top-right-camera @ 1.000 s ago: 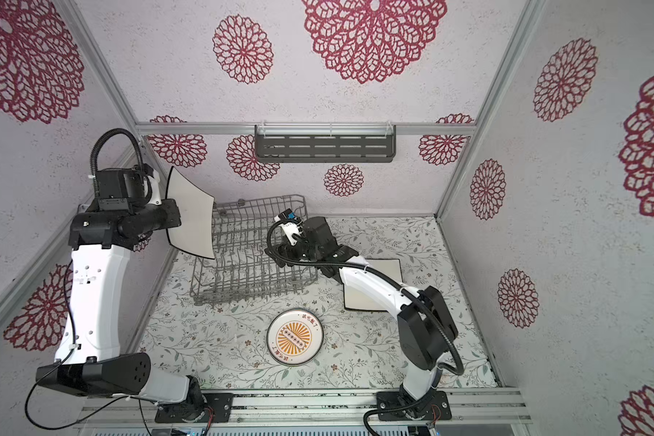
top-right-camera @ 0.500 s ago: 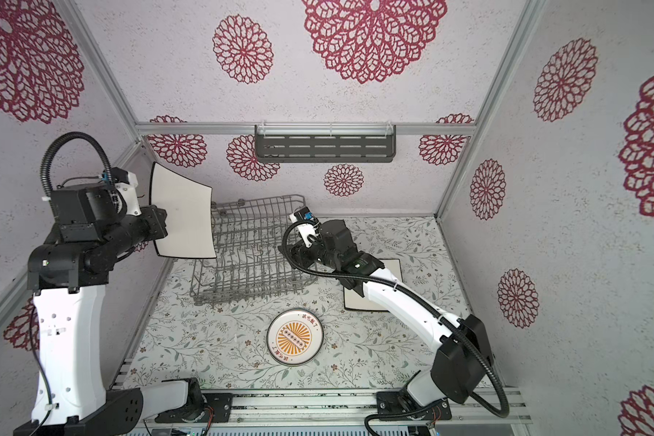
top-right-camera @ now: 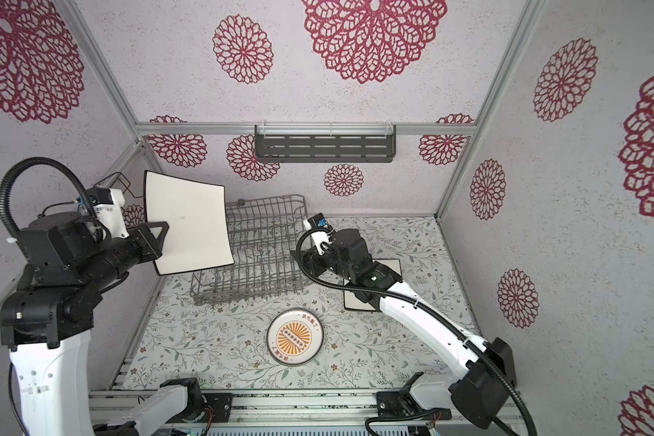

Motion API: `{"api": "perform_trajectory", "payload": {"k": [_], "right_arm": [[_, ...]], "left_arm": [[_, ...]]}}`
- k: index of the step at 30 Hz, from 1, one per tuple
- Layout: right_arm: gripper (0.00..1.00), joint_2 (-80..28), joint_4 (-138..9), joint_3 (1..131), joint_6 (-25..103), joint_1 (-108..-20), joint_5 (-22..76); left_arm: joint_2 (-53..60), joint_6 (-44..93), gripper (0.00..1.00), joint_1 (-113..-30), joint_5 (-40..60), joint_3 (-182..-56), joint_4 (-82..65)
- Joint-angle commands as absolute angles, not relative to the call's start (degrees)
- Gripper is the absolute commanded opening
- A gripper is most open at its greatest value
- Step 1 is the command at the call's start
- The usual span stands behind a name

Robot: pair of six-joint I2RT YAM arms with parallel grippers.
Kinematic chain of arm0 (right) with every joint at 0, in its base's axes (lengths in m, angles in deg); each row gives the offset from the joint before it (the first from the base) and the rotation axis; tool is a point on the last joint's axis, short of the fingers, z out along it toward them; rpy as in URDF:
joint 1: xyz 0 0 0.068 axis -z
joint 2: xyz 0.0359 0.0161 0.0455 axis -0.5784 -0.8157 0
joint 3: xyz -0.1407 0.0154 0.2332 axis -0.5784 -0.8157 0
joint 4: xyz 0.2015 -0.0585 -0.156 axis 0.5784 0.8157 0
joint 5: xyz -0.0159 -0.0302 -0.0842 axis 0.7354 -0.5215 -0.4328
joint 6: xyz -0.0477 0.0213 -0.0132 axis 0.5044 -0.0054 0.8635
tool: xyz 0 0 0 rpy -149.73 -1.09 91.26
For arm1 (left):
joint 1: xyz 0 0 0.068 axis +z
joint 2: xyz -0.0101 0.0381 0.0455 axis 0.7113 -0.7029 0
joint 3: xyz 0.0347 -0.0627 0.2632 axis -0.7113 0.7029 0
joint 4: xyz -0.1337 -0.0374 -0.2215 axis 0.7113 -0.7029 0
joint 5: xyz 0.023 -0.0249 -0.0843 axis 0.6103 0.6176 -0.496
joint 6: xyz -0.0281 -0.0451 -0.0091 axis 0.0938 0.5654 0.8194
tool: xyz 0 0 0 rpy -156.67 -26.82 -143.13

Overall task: Unload the plates from the dish rack
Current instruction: 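Lift the cream plate from the rack with the left gripper while the right draws back, then carry the cream plate with the left gripper over the plate stack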

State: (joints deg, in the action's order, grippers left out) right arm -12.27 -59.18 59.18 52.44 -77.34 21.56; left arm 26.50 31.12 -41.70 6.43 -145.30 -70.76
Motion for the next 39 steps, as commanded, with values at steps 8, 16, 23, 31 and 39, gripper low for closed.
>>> {"api": "perform_trajectory", "payload": {"k": [8, 16, 23, 31, 39], "right_arm": [[0.83, -3.69, -57.71, 54.03, 50.59, -77.01, 16.46], [0.84, 3.17, -56.72, 49.35, 47.01, -76.35, 13.7], [0.85, 7.36, -53.28, 48.58, 45.34, -73.85, 12.13], [0.85, 11.05, -51.37, 46.23, 42.08, -69.78, 10.53], [0.86, 14.05, -51.42, 44.42, 39.8, -65.85, 9.84]], "left_arm": [[36.4, 46.2, 0.0, -41.55, -0.79, -133.69, -44.69], [41.09, 57.45, 0.0, -41.56, -5.72, -120.35, -30.28], [41.66, 61.62, 0.0, -41.65, -8.09, -114.66, -24.76], [40.98, 64.43, 0.0, -41.91, -9.17, -111.49, -22.16], [39.07, 65.08, 0.0, -42.1, -10.31, -110.59, -21.45]]}}
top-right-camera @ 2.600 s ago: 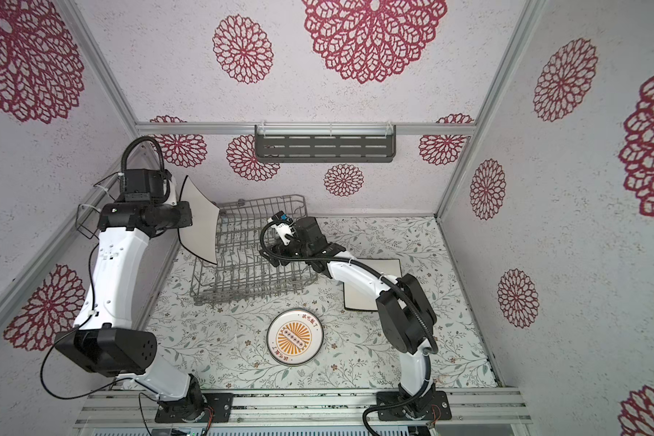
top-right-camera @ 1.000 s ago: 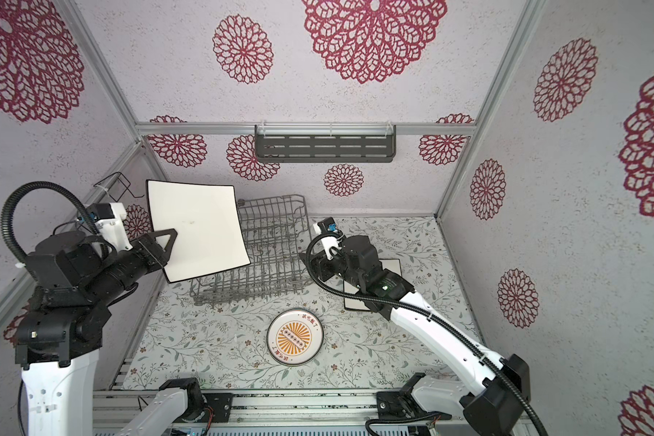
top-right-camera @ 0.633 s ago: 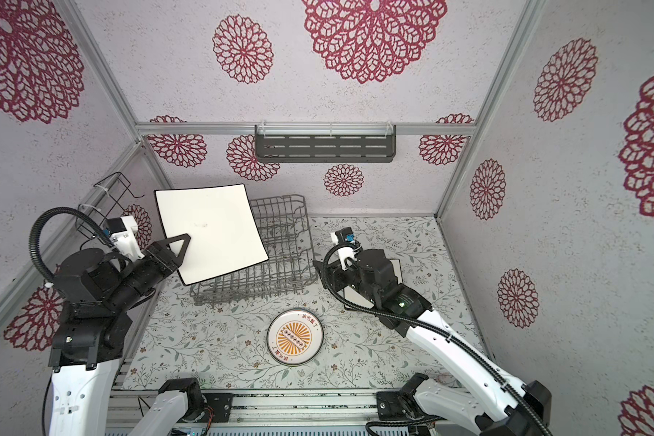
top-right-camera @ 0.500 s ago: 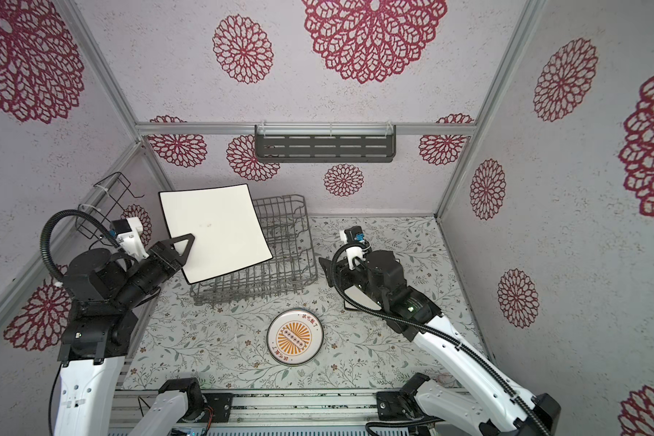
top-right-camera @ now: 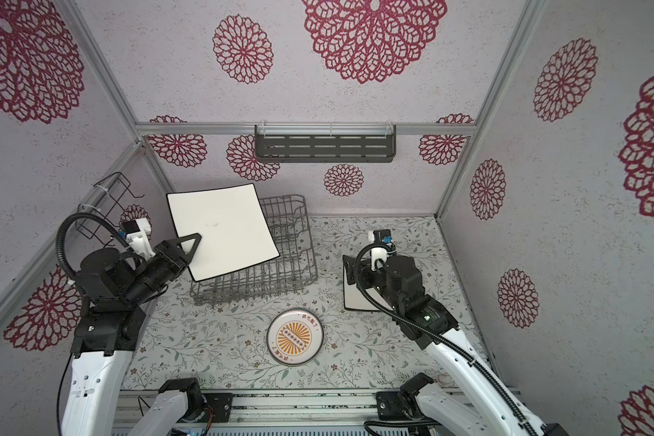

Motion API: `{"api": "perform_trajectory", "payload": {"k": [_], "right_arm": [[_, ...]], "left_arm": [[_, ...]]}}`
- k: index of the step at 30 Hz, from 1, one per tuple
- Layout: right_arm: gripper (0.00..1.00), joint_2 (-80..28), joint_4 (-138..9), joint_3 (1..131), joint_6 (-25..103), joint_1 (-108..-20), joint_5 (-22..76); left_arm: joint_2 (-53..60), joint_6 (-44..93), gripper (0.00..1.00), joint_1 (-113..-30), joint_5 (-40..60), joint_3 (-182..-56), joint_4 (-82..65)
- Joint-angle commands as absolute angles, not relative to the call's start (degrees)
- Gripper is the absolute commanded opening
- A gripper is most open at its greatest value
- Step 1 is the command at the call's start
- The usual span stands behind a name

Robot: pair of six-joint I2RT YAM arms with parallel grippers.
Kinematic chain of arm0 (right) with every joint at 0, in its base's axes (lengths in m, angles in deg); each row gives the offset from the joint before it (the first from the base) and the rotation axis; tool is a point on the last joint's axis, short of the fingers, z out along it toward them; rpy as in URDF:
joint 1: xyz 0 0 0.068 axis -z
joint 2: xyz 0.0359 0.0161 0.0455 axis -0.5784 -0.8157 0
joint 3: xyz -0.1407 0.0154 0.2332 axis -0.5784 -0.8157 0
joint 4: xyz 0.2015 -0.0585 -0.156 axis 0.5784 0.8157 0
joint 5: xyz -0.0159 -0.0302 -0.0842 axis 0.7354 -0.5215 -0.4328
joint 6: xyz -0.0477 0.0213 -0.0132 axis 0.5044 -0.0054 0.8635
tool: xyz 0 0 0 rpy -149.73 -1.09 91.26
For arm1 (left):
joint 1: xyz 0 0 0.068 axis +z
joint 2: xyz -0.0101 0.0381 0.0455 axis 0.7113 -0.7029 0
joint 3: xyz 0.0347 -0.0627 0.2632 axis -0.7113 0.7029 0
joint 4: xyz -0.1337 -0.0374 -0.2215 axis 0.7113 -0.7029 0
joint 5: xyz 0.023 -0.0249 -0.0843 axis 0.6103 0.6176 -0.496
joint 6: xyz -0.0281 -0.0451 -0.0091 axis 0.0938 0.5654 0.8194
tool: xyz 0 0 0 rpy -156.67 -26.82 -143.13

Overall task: Unload the plates from the dish rack
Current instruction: 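Carry the cream plate with the left gripper over the plate stack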

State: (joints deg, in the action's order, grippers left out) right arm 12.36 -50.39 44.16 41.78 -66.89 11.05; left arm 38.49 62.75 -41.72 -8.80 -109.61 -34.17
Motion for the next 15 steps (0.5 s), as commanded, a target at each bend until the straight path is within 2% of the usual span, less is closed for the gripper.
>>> {"api": "perform_trajectory", "payload": {"k": [1, 15], "right_arm": [[0.86, 14.24, -51.4, 44.18, 39.75, -65.44, 9.98], [0.86, 15.03, -53.9, 40.64, 38.87, -61.44, 11.93]], "left_arm": [[38.8, 65.49, 0.0, -42.18, -10.35, -110.16, -20.85], [34.5, 66.1, 0.0, -45.89, -9.61, -108.59, -17.87]]}}
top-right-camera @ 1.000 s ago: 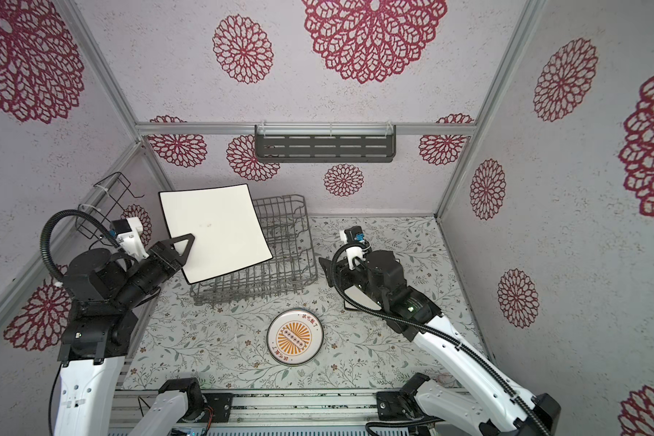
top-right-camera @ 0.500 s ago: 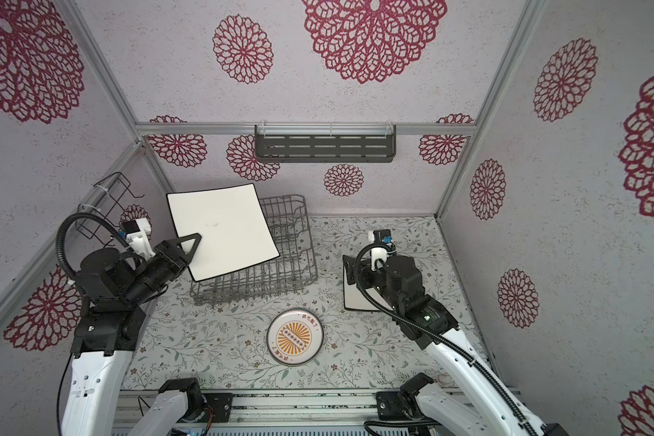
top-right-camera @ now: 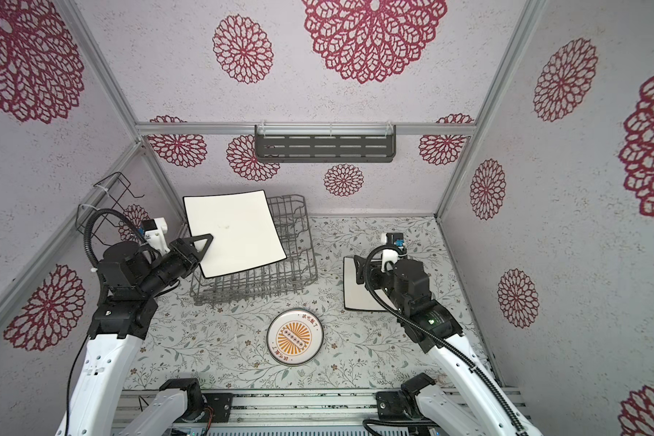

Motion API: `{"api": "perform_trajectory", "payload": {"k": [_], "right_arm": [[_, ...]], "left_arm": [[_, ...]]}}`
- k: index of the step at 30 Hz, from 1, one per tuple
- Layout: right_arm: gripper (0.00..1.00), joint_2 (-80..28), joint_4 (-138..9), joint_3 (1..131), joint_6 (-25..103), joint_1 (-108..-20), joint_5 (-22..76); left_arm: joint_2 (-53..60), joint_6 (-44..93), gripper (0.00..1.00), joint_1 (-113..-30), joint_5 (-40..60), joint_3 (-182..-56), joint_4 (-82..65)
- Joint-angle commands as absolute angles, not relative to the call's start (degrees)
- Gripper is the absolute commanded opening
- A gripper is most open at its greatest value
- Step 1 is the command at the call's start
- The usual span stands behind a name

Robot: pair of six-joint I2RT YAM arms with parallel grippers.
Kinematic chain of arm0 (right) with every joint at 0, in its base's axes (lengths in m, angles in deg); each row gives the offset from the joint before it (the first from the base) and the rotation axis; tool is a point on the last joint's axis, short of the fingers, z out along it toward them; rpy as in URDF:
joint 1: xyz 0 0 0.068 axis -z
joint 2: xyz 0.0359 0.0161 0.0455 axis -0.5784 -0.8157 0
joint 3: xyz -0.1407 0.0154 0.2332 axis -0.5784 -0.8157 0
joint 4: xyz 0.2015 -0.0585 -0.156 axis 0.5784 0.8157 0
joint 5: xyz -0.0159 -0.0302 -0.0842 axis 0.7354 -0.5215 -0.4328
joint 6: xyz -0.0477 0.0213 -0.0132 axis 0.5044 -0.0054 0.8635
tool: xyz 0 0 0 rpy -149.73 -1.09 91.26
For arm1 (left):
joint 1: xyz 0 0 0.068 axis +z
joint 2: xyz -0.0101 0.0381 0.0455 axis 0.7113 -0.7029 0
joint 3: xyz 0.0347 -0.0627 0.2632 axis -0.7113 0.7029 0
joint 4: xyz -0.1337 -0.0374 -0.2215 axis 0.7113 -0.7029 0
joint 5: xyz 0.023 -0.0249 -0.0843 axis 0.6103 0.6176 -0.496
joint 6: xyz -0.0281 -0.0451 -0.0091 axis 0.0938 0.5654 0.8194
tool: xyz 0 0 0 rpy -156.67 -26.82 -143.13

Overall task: Unload the plates from the dish rack
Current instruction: 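Carry the cream plate with the left gripper over the plate stack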

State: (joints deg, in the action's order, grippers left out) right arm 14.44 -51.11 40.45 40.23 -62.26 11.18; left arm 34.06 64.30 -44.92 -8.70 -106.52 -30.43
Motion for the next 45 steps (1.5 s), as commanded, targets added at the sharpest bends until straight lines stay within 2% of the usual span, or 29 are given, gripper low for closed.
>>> {"api": "perform_trajectory", "payload": {"k": [1, 22, 45], "right_arm": [[0.86, 15.03, -54.0, 40.37, 38.8, -61.21, 12.12], [0.86, 16.33, -54.73, 38.13, 38.52, -56.22, 15.42], [0.87, 18.2, -54.26, 35.62, 37.36, -46.65, 20.98]], "left_arm": [[34.1, 66.1, 0.0, -46.4, -9.39, -108.48, -17.62], [25.49, 65.13, 0.0, -58.55, -3.39, -107.93, -12.36], [11.6, 65.66, 0.0, -71.48, 0.79, -109.64, -4.12]]}}
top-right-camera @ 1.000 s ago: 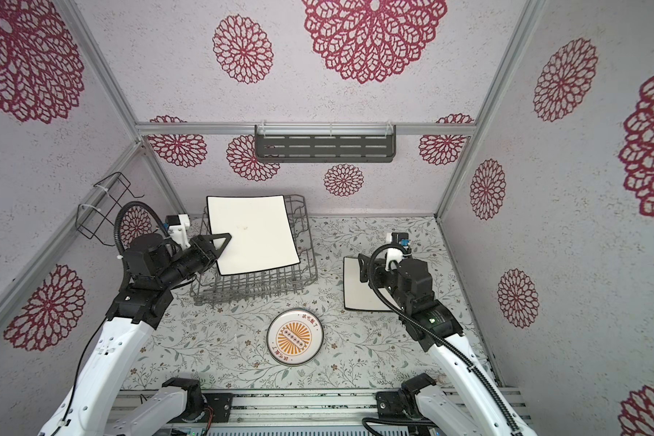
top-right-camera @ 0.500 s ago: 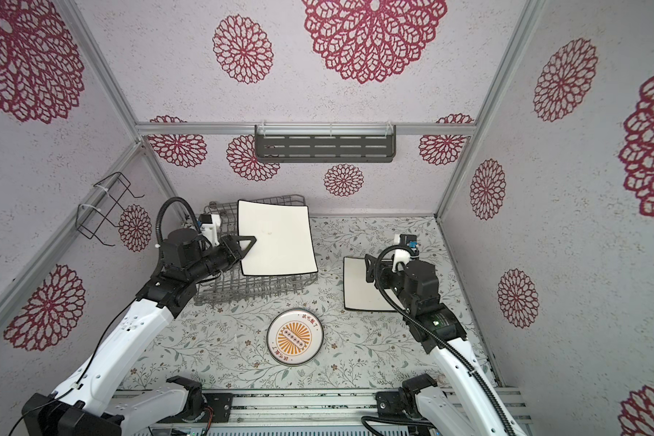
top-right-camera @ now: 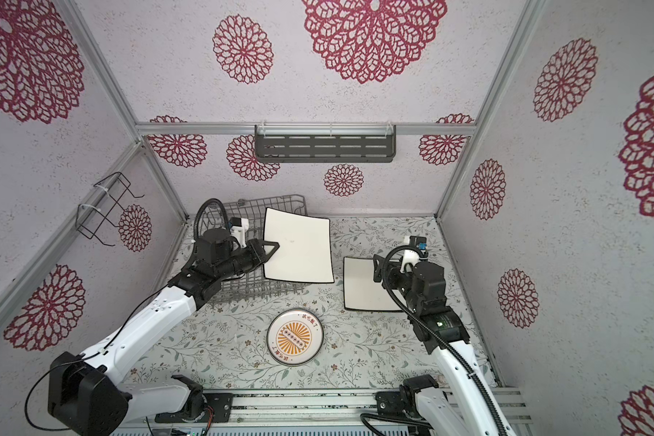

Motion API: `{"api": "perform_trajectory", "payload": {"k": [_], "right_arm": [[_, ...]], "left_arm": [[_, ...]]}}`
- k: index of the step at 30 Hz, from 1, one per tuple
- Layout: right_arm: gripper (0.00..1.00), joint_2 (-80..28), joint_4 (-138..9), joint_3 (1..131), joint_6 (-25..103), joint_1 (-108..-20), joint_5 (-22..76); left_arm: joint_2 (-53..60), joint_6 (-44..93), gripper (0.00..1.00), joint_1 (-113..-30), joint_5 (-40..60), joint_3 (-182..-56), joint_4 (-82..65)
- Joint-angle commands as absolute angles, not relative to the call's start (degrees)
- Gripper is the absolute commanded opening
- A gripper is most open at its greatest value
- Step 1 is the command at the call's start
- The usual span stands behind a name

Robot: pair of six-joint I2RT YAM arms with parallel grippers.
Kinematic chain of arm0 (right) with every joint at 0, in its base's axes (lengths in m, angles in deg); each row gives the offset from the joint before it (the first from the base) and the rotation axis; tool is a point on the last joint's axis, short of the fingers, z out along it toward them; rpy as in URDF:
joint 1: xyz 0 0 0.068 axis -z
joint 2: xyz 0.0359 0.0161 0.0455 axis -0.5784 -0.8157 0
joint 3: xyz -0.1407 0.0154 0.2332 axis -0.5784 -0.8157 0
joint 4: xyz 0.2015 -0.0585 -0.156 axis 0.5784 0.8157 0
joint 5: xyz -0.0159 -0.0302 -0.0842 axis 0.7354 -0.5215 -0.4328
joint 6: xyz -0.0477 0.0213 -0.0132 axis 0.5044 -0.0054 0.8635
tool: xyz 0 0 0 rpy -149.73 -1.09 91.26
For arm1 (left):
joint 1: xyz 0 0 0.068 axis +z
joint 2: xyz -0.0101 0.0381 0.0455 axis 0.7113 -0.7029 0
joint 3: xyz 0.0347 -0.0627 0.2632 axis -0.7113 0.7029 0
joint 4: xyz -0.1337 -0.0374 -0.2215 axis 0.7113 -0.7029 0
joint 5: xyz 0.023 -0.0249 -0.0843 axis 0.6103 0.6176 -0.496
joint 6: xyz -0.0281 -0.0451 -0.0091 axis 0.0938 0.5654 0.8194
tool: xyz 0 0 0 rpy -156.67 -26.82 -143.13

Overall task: Unload the plates from the dish rack
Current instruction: 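Carry the cream plate with the left gripper over the plate stack, then lower the cream plate onto the stack while the right gripper steadies it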

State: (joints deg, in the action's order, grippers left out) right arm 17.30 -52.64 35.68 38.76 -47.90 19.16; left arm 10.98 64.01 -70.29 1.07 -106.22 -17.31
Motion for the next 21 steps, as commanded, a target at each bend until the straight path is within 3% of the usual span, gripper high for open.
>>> {"api": "perform_trajectory", "payload": {"k": [1, 15, 21], "right_arm": [[0.87, 18.19, -54.37, 35.49, 37.12, -46.23, 21.3], [0.99, 15.74, -53.57, 35.37, 37.21, -38.48, 27.13], [0.99, 14.7, -54.62, 34.73, 36.47, -36.02, 29.06]], "left_arm": [[11.03, 65.82, 0.0, -71.89, 0.9, -109.67, -3.74], [1.88, 67.06, 0.0, -77.23, 2.0, -112.63, -0.49], [-3.05, 68.71, 0.0, -79.33, 1.32, -113.68, 2.53]]}}
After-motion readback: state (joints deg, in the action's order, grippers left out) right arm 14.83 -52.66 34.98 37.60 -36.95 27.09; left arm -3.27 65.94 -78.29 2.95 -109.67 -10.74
